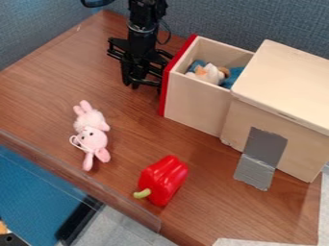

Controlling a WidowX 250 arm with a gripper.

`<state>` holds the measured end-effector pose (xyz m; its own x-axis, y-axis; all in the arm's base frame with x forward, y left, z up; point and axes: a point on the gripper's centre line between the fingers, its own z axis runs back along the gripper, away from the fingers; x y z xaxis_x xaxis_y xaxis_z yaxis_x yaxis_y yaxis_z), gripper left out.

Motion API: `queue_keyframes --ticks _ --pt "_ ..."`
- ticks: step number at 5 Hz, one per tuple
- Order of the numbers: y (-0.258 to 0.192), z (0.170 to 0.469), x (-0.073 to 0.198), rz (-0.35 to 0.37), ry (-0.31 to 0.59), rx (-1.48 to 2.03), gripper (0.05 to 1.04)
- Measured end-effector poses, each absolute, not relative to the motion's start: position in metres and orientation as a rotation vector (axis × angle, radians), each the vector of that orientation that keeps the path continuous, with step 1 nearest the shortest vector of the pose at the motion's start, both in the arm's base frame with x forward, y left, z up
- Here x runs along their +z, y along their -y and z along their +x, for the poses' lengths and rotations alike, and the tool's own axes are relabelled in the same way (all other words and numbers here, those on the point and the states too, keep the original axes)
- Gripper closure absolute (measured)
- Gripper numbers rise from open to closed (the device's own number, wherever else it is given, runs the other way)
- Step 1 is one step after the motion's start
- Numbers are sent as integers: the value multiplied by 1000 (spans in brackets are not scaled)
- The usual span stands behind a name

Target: Open the drawer.

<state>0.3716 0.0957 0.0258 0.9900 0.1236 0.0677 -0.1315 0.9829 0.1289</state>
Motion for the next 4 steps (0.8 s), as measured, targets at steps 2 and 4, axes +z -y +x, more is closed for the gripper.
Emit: queue_keyframes --ticks 2,4 --pt "-96 378 52 138 133 142 313" --pt "-99 379 114 142 275 164 81"
